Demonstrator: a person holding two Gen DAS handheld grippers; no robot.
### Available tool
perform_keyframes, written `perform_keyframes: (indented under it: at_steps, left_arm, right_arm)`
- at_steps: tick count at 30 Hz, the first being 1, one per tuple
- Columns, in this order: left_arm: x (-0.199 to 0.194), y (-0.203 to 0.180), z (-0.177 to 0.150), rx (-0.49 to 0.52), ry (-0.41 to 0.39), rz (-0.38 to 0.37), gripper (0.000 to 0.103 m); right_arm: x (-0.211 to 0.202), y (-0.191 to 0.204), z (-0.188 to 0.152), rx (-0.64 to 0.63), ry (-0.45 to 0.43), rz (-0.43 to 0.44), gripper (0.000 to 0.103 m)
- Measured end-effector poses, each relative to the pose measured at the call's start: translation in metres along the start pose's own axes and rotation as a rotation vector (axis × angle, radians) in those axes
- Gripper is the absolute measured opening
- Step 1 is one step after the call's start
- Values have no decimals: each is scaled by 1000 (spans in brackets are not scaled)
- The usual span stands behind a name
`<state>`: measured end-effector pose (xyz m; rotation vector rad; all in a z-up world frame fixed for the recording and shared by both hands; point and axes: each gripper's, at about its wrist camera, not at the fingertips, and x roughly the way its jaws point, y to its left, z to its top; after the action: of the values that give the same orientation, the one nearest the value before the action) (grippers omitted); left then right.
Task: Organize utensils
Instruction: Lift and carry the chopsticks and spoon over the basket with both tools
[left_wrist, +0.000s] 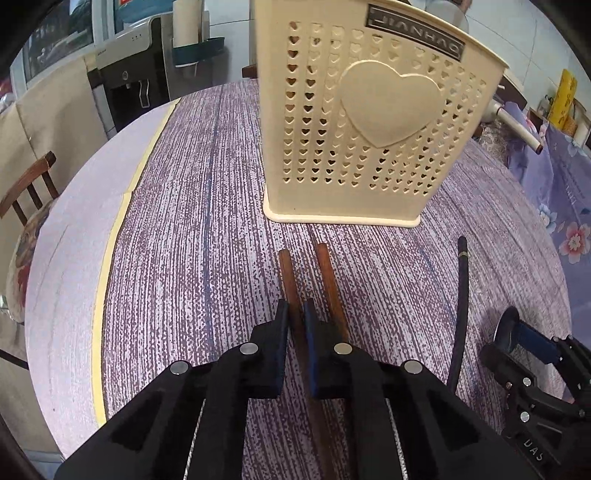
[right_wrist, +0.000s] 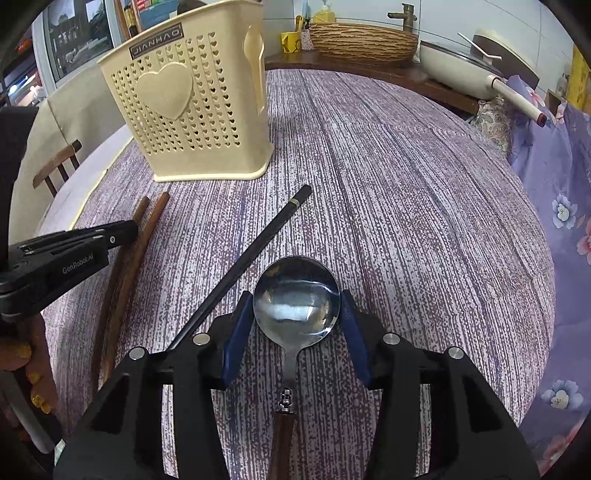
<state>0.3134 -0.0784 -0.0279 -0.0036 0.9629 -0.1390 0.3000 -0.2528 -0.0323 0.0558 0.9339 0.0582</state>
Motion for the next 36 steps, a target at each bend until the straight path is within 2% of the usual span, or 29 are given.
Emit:
perform_keyframes:
  at_steps: [6, 20, 25, 36]
  left_arm:
    - [-15, 4, 2, -13, -52, -27, 9]
    - [-110, 5, 21, 0, -314, -115, 8]
    - [-133, 10, 26, -6, -390, -113, 8]
    - [-142, 14, 22, -12, -446, -94, 8]
  right_arm:
    - [-18, -4, 4, 13, -66, 48, 48]
    - [-81, -9, 23, 16, -192, 96, 48]
    - [-98, -11, 27, 22, -221, 113, 48]
    - [-114, -5, 25, 11, -253, 106, 48]
